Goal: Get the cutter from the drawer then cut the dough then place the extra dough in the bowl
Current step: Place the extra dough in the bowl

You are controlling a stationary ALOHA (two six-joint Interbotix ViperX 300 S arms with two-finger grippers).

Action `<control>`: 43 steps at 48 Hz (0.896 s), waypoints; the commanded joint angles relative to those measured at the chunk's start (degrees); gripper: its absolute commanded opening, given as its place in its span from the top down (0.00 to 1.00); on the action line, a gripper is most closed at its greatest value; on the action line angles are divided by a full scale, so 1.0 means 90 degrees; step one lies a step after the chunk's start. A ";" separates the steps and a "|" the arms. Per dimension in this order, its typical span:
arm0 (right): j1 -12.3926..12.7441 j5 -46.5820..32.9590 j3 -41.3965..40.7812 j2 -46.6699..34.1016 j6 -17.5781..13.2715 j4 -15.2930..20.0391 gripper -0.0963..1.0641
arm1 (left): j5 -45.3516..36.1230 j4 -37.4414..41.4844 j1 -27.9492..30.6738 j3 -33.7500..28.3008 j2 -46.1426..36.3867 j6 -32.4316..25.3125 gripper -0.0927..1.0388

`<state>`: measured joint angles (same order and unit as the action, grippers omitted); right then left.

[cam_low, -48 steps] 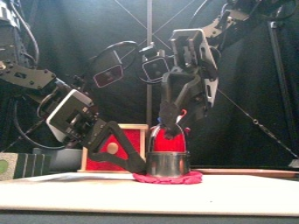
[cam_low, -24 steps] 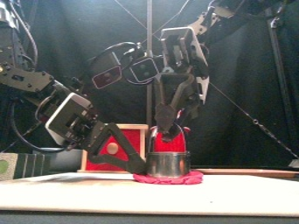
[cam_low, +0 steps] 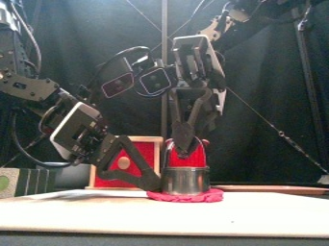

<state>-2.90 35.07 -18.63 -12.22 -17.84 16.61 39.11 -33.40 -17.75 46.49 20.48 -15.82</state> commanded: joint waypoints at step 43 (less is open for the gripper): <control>0.0088 0.0605 0.0537 0.0527 0.0039 -0.0361 0.46 | -0.0078 -0.0146 0.0020 -0.0059 0.0000 0.0000 0.47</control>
<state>-2.55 40.43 -15.64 -11.07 -17.67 13.45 38.94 -34.45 -17.75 46.32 20.65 -15.82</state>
